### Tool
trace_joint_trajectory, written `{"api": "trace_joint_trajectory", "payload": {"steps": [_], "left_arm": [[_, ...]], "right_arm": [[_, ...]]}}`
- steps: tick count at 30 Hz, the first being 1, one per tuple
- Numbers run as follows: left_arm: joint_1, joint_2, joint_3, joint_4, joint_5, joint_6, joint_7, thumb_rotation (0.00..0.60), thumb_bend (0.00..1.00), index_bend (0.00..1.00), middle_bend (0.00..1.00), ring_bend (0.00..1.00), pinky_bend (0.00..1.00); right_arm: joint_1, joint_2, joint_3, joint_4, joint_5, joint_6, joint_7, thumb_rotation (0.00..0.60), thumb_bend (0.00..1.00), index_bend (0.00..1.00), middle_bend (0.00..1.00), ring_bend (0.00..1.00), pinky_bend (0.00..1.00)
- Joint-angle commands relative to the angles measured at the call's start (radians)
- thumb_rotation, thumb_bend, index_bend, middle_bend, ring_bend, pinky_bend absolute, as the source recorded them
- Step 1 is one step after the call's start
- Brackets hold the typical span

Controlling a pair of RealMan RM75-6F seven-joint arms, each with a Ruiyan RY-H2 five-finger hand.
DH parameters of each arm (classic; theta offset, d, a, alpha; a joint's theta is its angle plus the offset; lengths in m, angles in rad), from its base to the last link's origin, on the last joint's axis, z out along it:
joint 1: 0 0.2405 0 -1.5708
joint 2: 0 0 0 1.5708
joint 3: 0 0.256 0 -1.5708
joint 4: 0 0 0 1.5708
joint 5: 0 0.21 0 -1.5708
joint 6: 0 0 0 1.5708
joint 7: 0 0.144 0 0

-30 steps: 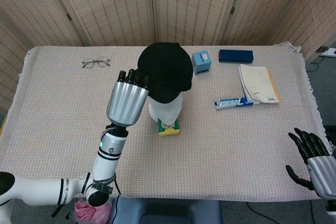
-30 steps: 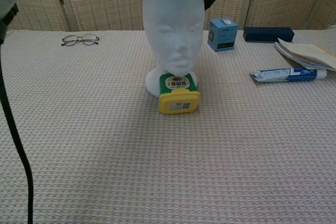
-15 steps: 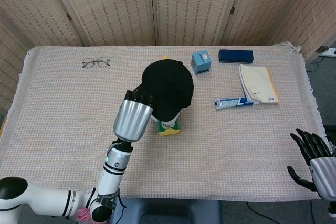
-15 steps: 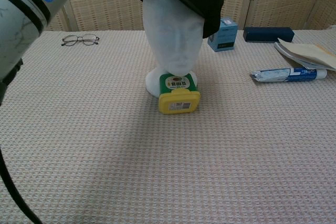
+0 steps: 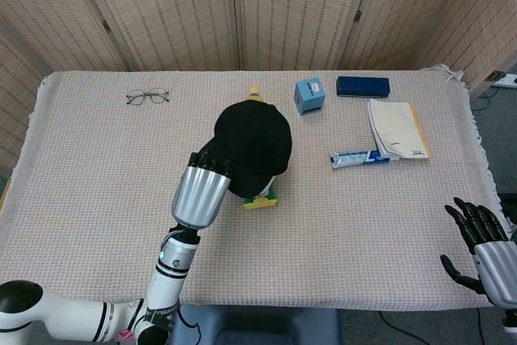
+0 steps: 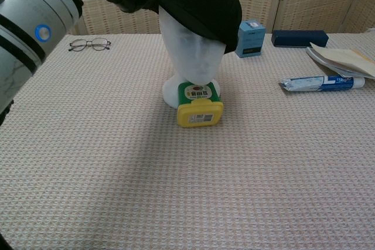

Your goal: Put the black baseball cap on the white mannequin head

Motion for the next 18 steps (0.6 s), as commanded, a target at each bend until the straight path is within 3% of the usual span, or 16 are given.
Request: {"api": "trace_joint_trajectory", "payload": {"steps": [1, 6, 11, 18], "left_arm": [[0.018, -0.004, 0.01, 0.0, -0.002, 0.005, 0.001, 0.6, 0.46, 0.55, 0.73, 0.53, 0.66], [0.044, -0.001, 0.014, -0.015, -0.022, 0.001, 0.01, 0.6, 0.44, 0.44, 0.66, 0.48, 0.66], [0.064, 0.009, 0.014, -0.046, -0.057, -0.008, 0.034, 0.6, 0.32, 0.36, 0.6, 0.39, 0.64], [0.099, 0.028, 0.019, -0.077, -0.115, -0.012, 0.037, 0.6, 0.25, 0.3, 0.55, 0.34, 0.63]], "right_arm": [[0.001, -0.001, 0.0, -0.001, 0.002, -0.002, -0.003, 0.6, 0.29, 0.0, 0.0, 0.0, 0.0], [0.001, -0.003, 0.002, -0.003, 0.006, -0.004, -0.008, 0.6, 0.29, 0.0, 0.0, 0.0, 0.0], [0.003, -0.004, 0.002, -0.004, 0.008, -0.008, -0.012, 0.6, 0.29, 0.0, 0.0, 0.0, 0.0], [-0.002, 0.0, 0.004, 0.0, 0.008, 0.004, 0.001, 0.6, 0.29, 0.0, 0.0, 0.0, 0.0]]}}
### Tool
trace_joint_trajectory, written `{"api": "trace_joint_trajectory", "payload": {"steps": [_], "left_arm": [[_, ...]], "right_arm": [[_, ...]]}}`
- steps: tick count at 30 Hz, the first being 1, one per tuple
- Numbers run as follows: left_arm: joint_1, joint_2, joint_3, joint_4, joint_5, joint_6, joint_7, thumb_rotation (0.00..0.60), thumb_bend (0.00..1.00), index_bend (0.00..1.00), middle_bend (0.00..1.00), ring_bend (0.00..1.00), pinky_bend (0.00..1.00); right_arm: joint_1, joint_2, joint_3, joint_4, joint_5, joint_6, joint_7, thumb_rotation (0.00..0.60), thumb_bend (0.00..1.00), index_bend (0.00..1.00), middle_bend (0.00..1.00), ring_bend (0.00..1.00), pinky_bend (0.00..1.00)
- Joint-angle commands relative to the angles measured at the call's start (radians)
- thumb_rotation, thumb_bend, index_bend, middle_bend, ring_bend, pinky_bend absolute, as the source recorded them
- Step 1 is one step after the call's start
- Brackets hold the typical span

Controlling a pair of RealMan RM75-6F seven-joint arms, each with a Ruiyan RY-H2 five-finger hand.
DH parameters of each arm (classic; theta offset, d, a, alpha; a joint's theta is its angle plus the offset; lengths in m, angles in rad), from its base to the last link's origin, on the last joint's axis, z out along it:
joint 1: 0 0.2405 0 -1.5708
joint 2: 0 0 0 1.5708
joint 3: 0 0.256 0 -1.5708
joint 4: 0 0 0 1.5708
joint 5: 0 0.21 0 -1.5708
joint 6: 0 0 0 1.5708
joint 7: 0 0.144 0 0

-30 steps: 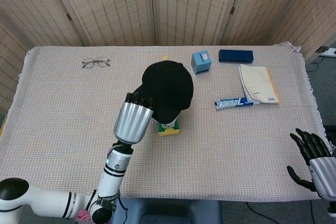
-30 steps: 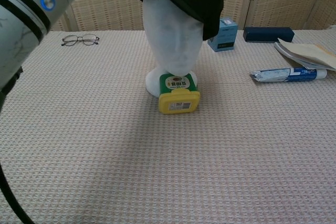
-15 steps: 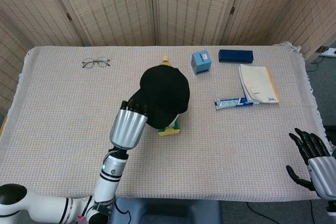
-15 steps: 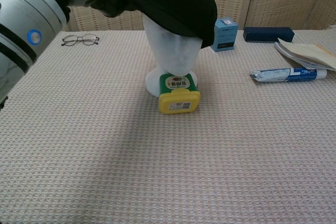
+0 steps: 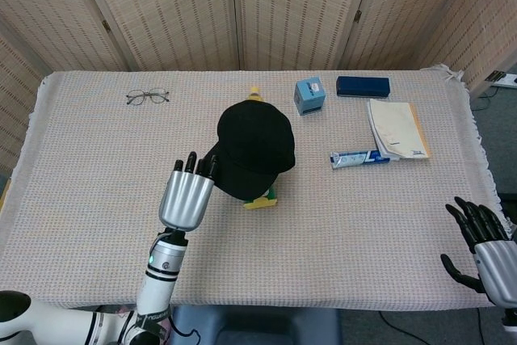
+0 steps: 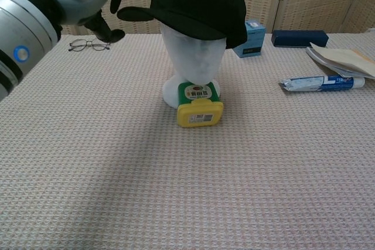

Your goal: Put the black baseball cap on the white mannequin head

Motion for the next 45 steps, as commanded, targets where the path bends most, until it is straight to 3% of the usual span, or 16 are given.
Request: {"api": "trace_joint_trajectory", "payload": {"steps": [1, 6, 10, 15, 18, 21, 23, 26, 29, 36, 40, 45], "left_arm": [[0.022, 0.01, 0.012, -0.011, -0.024, 0.0, -0.005, 0.6, 0.25, 0.3, 0.55, 0.34, 0.63], [0.051, 0.035, 0.017, -0.026, -0.058, 0.003, -0.025, 0.6, 0.24, 0.27, 0.53, 0.33, 0.62], [0.088, 0.076, 0.021, 0.016, -0.079, -0.007, -0.112, 0.6, 0.24, 0.26, 0.51, 0.32, 0.62], [0.147, 0.147, 0.017, 0.065, -0.15, -0.039, -0.244, 0.6, 0.22, 0.19, 0.41, 0.25, 0.55], [0.177, 0.209, 0.013, 0.077, -0.212, -0.107, -0.348, 0.6, 0.22, 0.13, 0.33, 0.22, 0.52], [0.193, 0.298, 0.007, 0.07, -0.309, -0.251, -0.468, 0.6, 0.22, 0.04, 0.2, 0.17, 0.47], [0.2, 0.346, 0.017, 0.101, -0.31, -0.33, -0.555, 0.6, 0.22, 0.01, 0.16, 0.15, 0.45], [0.234, 0.393, 0.032, 0.153, -0.226, -0.391, -0.748, 0.6, 0.22, 0.0, 0.15, 0.13, 0.43], [0.288, 0.443, 0.067, 0.209, -0.071, -0.399, -0.984, 0.6, 0.22, 0.0, 0.14, 0.13, 0.43], [0.455, 0.531, 0.188, 0.328, 0.221, -0.233, -1.421, 0.6, 0.22, 0.0, 0.12, 0.11, 0.41], [0.547, 0.52, 0.223, 0.399, 0.271, -0.1, -1.45, 0.6, 0.22, 0.0, 0.12, 0.1, 0.4], [0.622, 0.524, 0.261, 0.377, 0.29, -0.032, -1.383, 0.6, 0.22, 0.0, 0.11, 0.09, 0.39]], "right_arm": [[-0.001, 0.001, 0.0, 0.002, -0.002, 0.003, 0.002, 0.6, 0.3, 0.0, 0.0, 0.0, 0.0], [-0.001, -0.001, -0.001, 0.001, -0.001, -0.001, -0.002, 0.6, 0.29, 0.0, 0.0, 0.0, 0.0], [0.001, -0.003, -0.001, -0.001, 0.001, -0.005, -0.01, 0.6, 0.3, 0.0, 0.0, 0.0, 0.0], [0.001, -0.008, 0.002, -0.003, 0.008, -0.009, -0.024, 0.6, 0.3, 0.0, 0.0, 0.0, 0.0], [0.004, -0.015, 0.005, -0.005, 0.016, -0.017, -0.039, 0.6, 0.3, 0.0, 0.0, 0.0, 0.0], [0.011, -0.024, 0.01, -0.01, 0.033, -0.036, -0.063, 0.6, 0.3, 0.0, 0.0, 0.0, 0.0], [0.018, -0.03, 0.013, -0.013, 0.044, -0.053, -0.081, 0.6, 0.3, 0.0, 0.0, 0.0, 0.0], [0.027, -0.039, 0.016, -0.017, 0.059, -0.074, -0.105, 0.6, 0.3, 0.0, 0.0, 0.0, 0.0], [0.034, -0.043, 0.017, -0.021, 0.065, -0.09, -0.117, 0.6, 0.3, 0.0, 0.0, 0.0, 0.0], [0.036, -0.046, 0.012, -0.023, 0.077, -0.107, -0.132, 0.6, 0.3, 0.0, 0.0, 0.0, 0.0], [0.049, -0.053, 0.014, -0.028, 0.092, -0.136, -0.15, 0.6, 0.3, 0.0, 0.0, 0.0, 0.0], [0.069, -0.063, 0.019, -0.028, 0.113, -0.175, -0.169, 0.6, 0.3, 0.0, 0.0, 0.0, 0.0]]}}
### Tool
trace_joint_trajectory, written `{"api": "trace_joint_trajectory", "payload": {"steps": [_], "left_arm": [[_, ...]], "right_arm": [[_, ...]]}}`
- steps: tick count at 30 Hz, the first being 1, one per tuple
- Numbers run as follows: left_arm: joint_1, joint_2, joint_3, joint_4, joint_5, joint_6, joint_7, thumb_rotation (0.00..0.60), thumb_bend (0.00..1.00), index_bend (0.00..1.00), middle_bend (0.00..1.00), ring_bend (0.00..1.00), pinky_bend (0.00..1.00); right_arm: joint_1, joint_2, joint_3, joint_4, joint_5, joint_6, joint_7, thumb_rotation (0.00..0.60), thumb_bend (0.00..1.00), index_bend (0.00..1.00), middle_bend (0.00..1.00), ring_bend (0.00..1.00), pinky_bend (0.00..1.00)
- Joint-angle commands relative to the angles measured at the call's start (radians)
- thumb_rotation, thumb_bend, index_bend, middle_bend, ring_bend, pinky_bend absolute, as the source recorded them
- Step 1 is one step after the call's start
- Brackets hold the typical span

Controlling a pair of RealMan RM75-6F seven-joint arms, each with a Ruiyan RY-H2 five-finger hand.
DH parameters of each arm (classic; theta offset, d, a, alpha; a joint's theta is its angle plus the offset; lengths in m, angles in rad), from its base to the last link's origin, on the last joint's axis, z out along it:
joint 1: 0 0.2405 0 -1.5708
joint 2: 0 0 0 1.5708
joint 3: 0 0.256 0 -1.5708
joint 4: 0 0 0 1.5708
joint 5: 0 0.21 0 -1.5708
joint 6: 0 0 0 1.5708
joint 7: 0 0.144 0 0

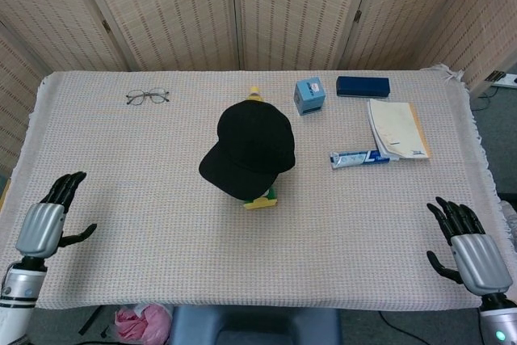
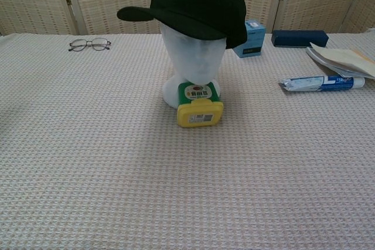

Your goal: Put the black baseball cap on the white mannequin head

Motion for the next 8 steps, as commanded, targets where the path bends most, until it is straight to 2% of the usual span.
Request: {"api": "trace_joint_trajectory", "payload": {"steps": [1, 4, 8], "left_arm": [[0.114, 0.031, 0.062, 0.008, 0.027, 0.102, 0.1, 0.6, 0.22, 0.0, 0.11, 0.09, 0.39], [0.134, 0.034, 0.064, -0.013, 0.046, 0.136, 0.132, 0.6, 0.22, 0.0, 0.1, 0.09, 0.39], [0.146, 0.04, 0.065, -0.046, 0.036, 0.12, 0.153, 0.6, 0.22, 0.0, 0.09, 0.09, 0.39]], "right_arm": [[0.013, -0.007, 0.004, 0.0, 0.013, -0.022, -0.012, 0.6, 0.3, 0.0, 0.0, 0.0, 0.0], [0.022, -0.012, 0.006, 0.001, 0.024, -0.037, -0.021, 0.6, 0.3, 0.0, 0.0, 0.0, 0.0], [0.026, -0.016, 0.012, 0.0, 0.036, -0.04, -0.027, 0.6, 0.3, 0.0, 0.0, 0.0, 0.0]]}}
